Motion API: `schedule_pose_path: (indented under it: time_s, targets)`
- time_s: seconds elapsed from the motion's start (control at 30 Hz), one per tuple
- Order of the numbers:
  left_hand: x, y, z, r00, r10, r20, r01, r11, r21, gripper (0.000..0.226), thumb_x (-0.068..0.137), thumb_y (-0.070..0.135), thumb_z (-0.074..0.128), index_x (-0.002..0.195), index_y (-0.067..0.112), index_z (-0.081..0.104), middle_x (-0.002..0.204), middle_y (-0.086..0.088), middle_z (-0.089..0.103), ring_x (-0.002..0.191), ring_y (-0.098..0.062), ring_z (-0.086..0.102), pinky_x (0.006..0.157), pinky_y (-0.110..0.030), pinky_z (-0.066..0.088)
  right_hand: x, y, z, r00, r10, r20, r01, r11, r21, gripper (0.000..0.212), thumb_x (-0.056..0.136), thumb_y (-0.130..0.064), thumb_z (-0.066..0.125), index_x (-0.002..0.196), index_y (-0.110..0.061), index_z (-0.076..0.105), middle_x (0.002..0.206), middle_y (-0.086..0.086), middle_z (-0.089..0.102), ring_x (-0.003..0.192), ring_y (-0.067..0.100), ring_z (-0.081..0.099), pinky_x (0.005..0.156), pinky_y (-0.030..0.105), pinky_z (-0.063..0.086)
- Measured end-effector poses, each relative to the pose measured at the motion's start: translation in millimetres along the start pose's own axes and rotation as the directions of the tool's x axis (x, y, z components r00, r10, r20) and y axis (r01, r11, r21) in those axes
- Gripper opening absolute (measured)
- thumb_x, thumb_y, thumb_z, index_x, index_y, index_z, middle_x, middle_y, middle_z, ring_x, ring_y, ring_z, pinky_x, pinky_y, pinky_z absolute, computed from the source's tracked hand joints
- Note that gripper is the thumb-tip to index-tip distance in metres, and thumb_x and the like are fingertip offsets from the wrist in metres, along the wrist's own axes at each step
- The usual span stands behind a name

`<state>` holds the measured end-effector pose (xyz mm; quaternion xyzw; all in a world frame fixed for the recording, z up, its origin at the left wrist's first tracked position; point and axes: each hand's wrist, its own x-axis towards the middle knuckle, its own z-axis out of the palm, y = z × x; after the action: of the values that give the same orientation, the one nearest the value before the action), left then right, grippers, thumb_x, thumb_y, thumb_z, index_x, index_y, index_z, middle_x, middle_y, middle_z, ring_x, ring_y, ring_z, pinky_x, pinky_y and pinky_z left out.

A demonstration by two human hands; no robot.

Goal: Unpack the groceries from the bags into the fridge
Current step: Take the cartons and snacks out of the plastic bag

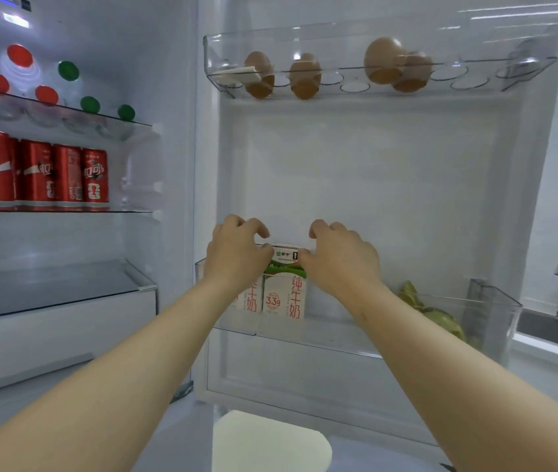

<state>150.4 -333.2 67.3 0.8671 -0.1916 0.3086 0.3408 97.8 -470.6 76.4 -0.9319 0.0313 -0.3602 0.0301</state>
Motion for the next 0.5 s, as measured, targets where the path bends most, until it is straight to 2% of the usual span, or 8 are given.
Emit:
schedule_pose_path:
  time_s: [0.07,0.17,0.33,0.5]
  targets:
    - [-8,14,1,0.999,0.038,-0.002,-0.038,0.999,-0.004,0.026,0.089,0.023,0.053,0.114,0.021,0.058,0.109,0.0,0.044,0.114,-0.022,0.042,0.093,-0.037,0.043,-13,11,-5,0.998,-0.011,-0.061,0.011,1.0,-0.008,0.035,0.094,-0.037,0.042,0.124,-0.018,0.046,0.12,0.005,0.054,0.107,0.026,0.05,0.079,0.036,0.038]
    - [-18,46,4,0.99,0.143,0.008,-0.143,0.989,0.024,0.028,0.089,0.025,0.051,0.116,0.023,0.057,0.115,-0.001,0.049,0.115,-0.02,0.042,0.088,-0.031,0.039,-34,36,-19,0.99,0.004,-0.142,-0.006,1.0,-0.012,0.038,0.093,-0.038,0.044,0.126,-0.02,0.046,0.127,0.002,0.047,0.115,0.024,0.044,0.088,0.034,0.037]
    - [-40,112,22,0.949,0.312,0.043,-0.308,0.947,-0.087,0.026,0.089,0.026,0.053,0.114,0.021,0.059,0.113,-0.002,0.05,0.111,-0.019,0.045,0.093,-0.034,0.041,-80,96,-58,0.952,0.097,-0.29,-0.101,0.995,0.001,0.037,0.089,-0.034,0.055,0.121,-0.017,0.057,0.124,0.006,0.052,0.111,0.028,0.046,0.085,0.035,0.037]
    - [-83,188,67,0.873,0.486,0.038,-0.476,0.867,-0.146,0.027,0.088,0.026,0.056,0.114,0.019,0.061,0.107,-0.003,0.052,0.105,-0.022,0.047,0.087,-0.032,0.04,-144,171,-93,0.915,0.265,-0.304,-0.268,0.963,0.031,0.036,0.087,-0.034,0.059,0.12,-0.019,0.057,0.119,0.003,0.053,0.11,0.025,0.046,0.087,0.035,0.038]
